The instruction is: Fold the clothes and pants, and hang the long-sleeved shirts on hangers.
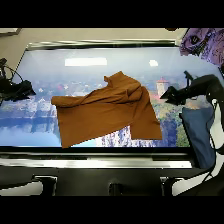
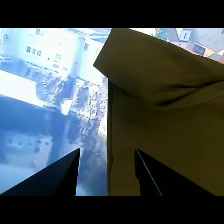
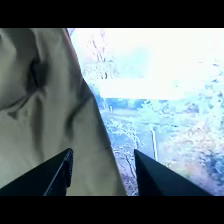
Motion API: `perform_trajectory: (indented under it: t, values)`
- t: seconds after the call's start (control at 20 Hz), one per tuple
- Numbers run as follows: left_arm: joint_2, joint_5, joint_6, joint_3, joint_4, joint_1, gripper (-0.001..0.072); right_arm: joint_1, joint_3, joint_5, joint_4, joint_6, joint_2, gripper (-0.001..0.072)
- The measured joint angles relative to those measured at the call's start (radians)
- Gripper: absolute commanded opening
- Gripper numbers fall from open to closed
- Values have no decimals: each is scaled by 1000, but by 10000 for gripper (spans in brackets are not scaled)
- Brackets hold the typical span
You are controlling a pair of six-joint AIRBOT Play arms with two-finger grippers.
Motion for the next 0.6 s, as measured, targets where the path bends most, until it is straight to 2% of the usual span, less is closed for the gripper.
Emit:
perform_trajectory:
  t: [0.25, 0.3, 0.35, 0.4, 0.45, 0.6]
  values:
    - [12, -7, 1, -7, 2, 5, 393, 28, -21, -19, 62, -51, -97, 452]
    - [13, -14, -9, -8, -1, 6, 443, 42, -22, -19, 67, -56, -110, 427]
    - [11, -24, -26, -8, -6, 7, 473, 58, -22, -23, 81, -59, -121, 323]
    - [10, -37, -36, -10, -9, 8, 473, 73, -23, -23, 85, -63, -130, 196]
    - [10, -50, -43, -17, -11, 12, 473, 89, -24, -23, 84, -63, -138, 44]
    - [48, -63, -43, -106, -25, 48, 473, 113, -25, -25, 76, -67, -138, 27]
